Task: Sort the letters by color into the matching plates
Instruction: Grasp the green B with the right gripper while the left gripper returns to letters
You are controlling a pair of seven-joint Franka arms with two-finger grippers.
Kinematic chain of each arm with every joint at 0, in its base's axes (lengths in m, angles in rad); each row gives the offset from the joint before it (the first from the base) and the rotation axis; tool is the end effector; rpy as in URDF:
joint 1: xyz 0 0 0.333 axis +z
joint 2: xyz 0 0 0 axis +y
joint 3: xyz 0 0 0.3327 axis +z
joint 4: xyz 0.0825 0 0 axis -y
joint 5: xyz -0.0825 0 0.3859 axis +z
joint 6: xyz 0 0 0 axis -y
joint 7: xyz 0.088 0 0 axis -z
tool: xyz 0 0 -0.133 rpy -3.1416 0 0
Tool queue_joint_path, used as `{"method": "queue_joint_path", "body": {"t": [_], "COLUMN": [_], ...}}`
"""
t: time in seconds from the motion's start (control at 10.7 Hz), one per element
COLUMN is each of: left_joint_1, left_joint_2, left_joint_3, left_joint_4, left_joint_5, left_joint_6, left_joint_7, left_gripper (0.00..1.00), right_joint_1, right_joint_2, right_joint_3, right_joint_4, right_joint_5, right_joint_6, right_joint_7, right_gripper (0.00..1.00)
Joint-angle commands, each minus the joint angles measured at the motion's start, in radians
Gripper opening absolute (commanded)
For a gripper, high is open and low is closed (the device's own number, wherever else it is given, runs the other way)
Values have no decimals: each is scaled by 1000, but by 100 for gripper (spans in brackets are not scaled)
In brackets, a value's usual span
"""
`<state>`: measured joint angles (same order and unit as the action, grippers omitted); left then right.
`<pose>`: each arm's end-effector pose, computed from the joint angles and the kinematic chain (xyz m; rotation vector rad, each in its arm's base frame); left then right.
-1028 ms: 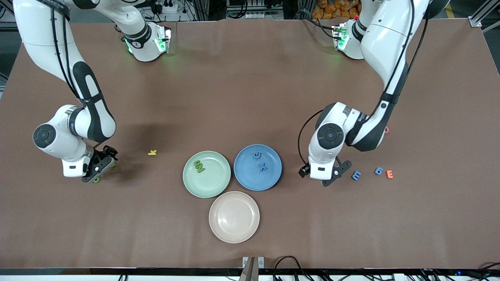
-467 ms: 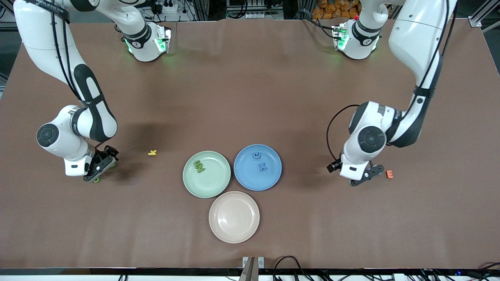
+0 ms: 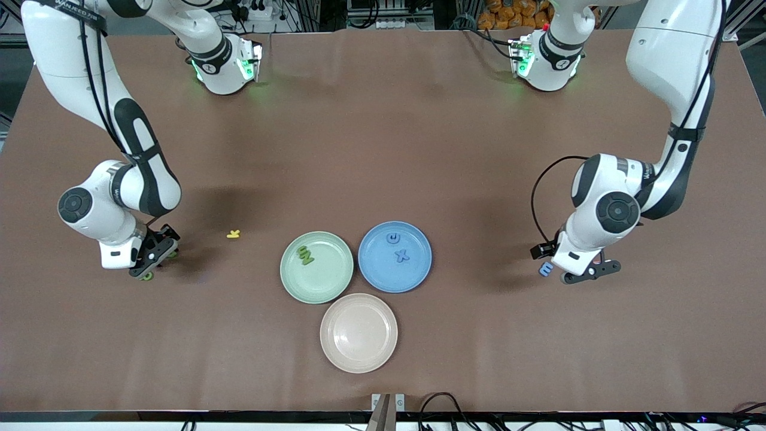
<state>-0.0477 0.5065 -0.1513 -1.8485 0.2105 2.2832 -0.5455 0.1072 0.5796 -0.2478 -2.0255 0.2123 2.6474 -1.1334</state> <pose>0.6343 -0.1138 0.2342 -3.0249 -0.3341 0.0432 0.6094 -0.0889 0.1580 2.8031 1.2723 0.0606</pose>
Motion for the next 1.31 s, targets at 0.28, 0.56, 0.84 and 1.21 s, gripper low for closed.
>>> {"method": "queue_joint_path", "body": {"t": [0.28,0.56,0.84,1.21], "left_joint_1": [60,95,127,175], "left_joint_2": [6,23,55,115], "left_joint_3": [-11,-11,-11,-13], "left_joint_4": [24,34,57,95], "left_joint_5": [4,4,6,-31], "left_joint_6": [15,15,18,54], "left_joint_7": [362,462,609,843], "left_gripper": [100,100,100,100], "right_joint_1": [-11,-3,28,110], "right_joint_2": [-17,-61,-93,-95], "right_joint_3": [18,36,36,38], "right_joint_4": [-22,-13,10,68], "right_joint_5": [-4,-1,-1,1], "right_joint_6": [19,-36,-107,-178], "right_joint_7": [-31,41,197,482], "right_gripper": [18,16,16,16]}}
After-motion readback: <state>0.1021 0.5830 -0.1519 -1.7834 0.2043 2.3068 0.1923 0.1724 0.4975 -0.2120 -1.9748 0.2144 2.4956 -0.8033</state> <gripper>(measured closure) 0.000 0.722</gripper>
